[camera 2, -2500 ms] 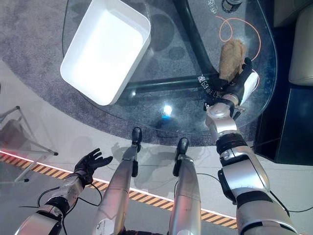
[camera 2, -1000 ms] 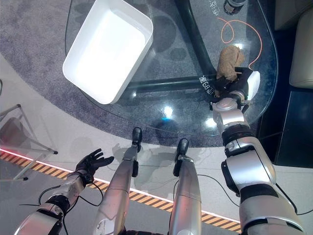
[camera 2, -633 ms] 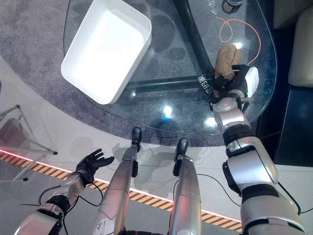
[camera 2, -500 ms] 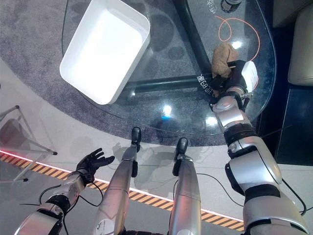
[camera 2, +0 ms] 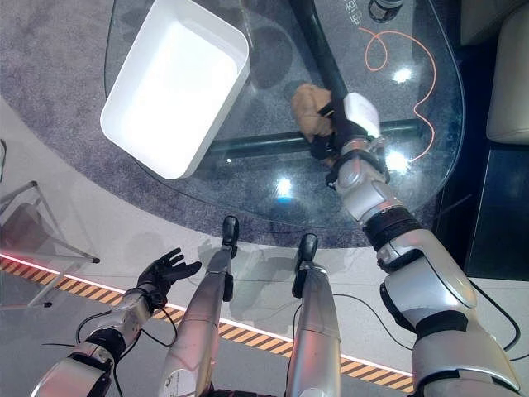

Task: Wipe the table with a cloth and put it in the basket.

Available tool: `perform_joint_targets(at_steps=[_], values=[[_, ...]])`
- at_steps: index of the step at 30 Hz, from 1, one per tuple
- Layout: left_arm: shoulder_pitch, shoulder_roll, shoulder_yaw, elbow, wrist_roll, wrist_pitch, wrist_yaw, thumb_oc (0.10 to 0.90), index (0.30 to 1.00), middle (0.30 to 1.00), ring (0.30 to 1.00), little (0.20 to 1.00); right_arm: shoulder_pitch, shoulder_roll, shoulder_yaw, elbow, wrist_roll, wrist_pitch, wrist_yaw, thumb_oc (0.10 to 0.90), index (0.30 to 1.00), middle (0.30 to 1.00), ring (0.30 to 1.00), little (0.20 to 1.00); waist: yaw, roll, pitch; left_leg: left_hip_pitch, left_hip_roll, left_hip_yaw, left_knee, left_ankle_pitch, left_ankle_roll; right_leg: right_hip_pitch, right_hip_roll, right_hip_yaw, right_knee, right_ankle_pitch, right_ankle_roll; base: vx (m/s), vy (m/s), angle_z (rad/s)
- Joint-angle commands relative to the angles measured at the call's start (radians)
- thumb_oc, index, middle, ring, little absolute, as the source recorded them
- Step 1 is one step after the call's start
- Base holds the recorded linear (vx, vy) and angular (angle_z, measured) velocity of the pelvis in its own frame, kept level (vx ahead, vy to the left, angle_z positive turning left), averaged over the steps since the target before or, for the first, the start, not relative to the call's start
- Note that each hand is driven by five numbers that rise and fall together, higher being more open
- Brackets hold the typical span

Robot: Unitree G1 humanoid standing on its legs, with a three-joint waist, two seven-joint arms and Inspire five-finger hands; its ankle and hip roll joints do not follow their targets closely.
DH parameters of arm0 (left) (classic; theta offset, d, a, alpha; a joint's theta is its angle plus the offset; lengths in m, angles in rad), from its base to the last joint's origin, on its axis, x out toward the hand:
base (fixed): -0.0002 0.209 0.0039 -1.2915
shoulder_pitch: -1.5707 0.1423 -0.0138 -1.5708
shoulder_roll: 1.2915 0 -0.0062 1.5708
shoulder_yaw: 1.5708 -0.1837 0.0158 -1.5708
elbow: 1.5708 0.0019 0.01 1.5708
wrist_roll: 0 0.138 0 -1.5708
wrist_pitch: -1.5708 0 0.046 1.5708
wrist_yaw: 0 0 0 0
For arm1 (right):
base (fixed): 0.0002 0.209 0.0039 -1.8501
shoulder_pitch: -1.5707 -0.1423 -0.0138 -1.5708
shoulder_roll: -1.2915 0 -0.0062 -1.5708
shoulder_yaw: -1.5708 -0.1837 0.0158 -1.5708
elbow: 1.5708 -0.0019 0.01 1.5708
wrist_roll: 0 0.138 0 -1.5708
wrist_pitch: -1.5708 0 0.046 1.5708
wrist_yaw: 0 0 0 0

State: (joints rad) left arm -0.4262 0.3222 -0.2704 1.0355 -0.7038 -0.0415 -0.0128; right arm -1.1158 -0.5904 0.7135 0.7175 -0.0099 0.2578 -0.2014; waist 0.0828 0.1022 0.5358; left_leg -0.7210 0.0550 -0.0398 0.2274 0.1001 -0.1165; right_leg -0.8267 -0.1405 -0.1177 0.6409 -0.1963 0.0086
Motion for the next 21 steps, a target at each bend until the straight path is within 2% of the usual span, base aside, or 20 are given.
perform_joint_targets(at_steps=[1,2,8,12,21], values=[[0.018,0.019,-0.007,0.01,0.024,0.005,0.012,0.8,0.9,0.9,0.9,0.9,-0.007,0.109,0.102,-0.092,-0.038,-0.101,0.147,0.1,0.3,0.3,0.3,0.2,0.028,0.002,-0.016,-0.02,-0.101,0.053,0.138,-0.087,0.074,0.051,0.017,-0.071,-0.197,0.14,0.033,0.01,-0.005,0.04],[0.019,0.018,-0.007,0.009,0.027,0.007,0.009,0.8,0.9,0.9,0.9,0.9,0.0,0.112,0.116,-0.117,-0.047,-0.107,0.187,0.1,0.3,0.3,0.3,0.2,0.027,0.0,-0.016,-0.02,-0.101,0.053,0.138,-0.086,0.073,0.051,0.016,-0.07,-0.197,0.14,0.033,0.0,0.0,0.0],[0.017,0.018,-0.007,0.014,0.031,0.007,0.006,0.8,0.9,0.9,0.9,0.9,0.015,0.117,0.143,-0.158,-0.06,-0.135,0.252,0.1,0.3,0.3,0.3,0.2,0.026,-0.001,-0.016,-0.018,-0.103,0.052,0.134,-0.082,0.071,0.052,0.015,-0.071,-0.2,0.142,0.033,0.0,-0.003,0.01],[0.015,0.018,-0.005,0.016,0.034,0.008,0.005,0.8,0.9,0.9,0.9,0.9,0.022,0.118,0.167,-0.194,-0.049,-0.167,0.346,0.1,0.3,0.3,0.3,0.2,0.026,-0.003,-0.016,-0.015,-0.103,0.052,0.129,-0.078,0.069,0.054,0.014,-0.07,-0.206,0.144,0.034,0.0,-0.001,0.06],[0.001,0.03,-0.007,0.028,0.035,0.015,-0.006,0.8,0.9,0.9,0.9,0.9,0.027,0.107,0.213,-0.217,-0.014,-0.174,0.454,0.1,0.3,0.3,0.3,0.2,0.025,-0.006,-0.016,-0.016,-0.101,0.053,0.128,-0.072,0.067,0.051,0.01,-0.071,-0.207,0.15,0.035,0.0,0.0,0.0]])
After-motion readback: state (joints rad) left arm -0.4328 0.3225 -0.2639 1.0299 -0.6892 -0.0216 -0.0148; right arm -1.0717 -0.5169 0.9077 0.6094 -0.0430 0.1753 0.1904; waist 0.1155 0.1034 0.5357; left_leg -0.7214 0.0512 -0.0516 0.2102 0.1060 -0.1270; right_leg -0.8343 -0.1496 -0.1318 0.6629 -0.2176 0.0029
